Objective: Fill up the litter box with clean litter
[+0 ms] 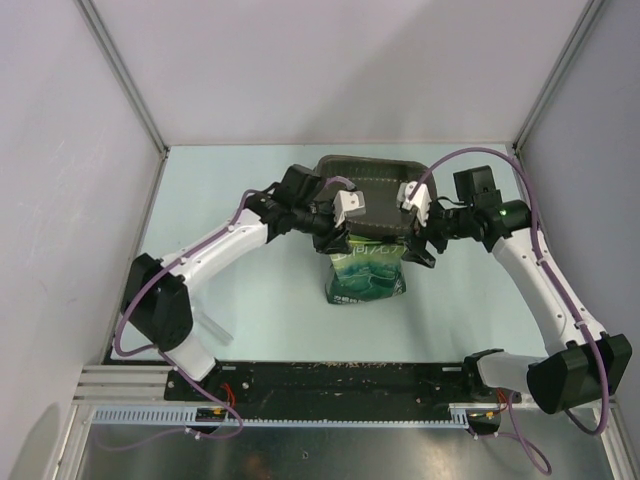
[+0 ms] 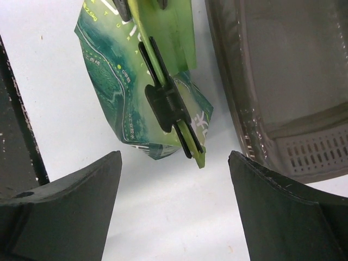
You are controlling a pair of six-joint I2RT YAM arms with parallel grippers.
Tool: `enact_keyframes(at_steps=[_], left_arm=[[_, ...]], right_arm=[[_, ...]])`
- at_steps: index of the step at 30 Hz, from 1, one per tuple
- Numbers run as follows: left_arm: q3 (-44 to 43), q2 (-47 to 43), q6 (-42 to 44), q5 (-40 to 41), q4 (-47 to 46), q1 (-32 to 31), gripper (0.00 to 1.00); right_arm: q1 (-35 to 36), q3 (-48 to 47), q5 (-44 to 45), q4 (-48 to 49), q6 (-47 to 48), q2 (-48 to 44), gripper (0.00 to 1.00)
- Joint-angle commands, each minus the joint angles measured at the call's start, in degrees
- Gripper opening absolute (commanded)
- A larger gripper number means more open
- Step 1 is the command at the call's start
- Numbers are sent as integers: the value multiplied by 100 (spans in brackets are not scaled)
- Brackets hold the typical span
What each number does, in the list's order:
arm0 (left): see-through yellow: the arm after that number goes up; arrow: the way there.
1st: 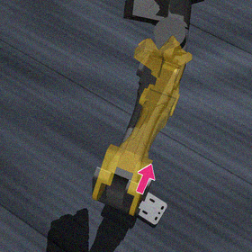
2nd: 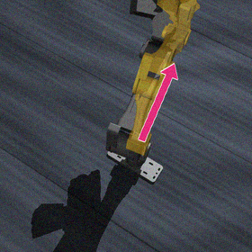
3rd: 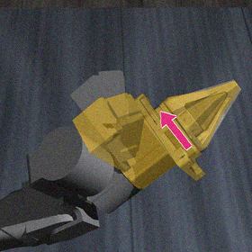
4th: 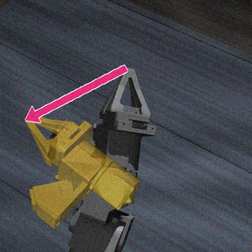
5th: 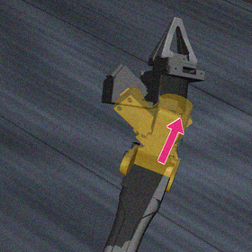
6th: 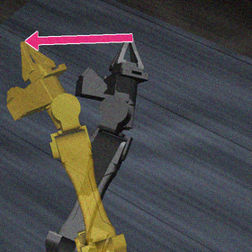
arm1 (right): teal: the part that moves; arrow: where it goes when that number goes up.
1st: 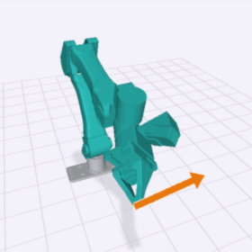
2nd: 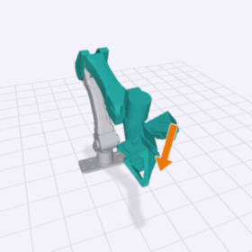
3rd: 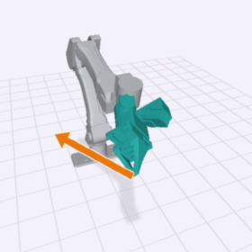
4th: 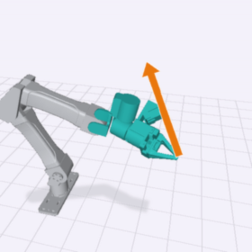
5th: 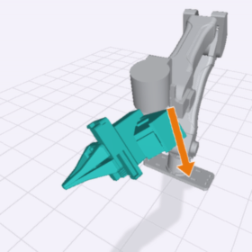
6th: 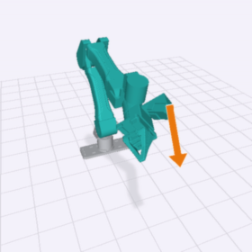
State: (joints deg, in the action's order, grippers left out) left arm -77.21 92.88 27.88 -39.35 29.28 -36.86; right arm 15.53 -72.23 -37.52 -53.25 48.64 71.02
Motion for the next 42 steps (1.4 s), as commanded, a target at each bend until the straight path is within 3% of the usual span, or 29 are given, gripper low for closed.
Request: enact_keyframes(at_steps=[1, 5, 8, 17, 31, 36, 40, 42], left_arm=[[-242, 63, -10, -222, -54, 47, 37], [-233, 81, -203, -169, -106, 65, 16], [-207, 81, -274, -213, -176, 126, 8], [-180, 125, -494, -380, -344, 276, 1], [-207, 143, -468, -371, -379, 294, 1], [-207, 169, -450, -362, -379, 302, 1], [-242, 195, -424, -327, -379, 294, 1], [-242, 204, -432, -327, -388, 294, 2]], right_arm=[[143, -90, -71, 280, 743, 8, 83], [415, -177, -45, 403, 1042, 218, 78], [653, -239, 16, 474, 981, 324, 74], [890, -362, 34, 861, 471, 623, 63], [873, -397, 139, 746, 787, 799, 49], [855, -397, 175, 711, 901, 781, 35], [829, -397, 254, 755, 1059, 729, 9], [768, -397, 149, 834, 1042, 667, 4]])
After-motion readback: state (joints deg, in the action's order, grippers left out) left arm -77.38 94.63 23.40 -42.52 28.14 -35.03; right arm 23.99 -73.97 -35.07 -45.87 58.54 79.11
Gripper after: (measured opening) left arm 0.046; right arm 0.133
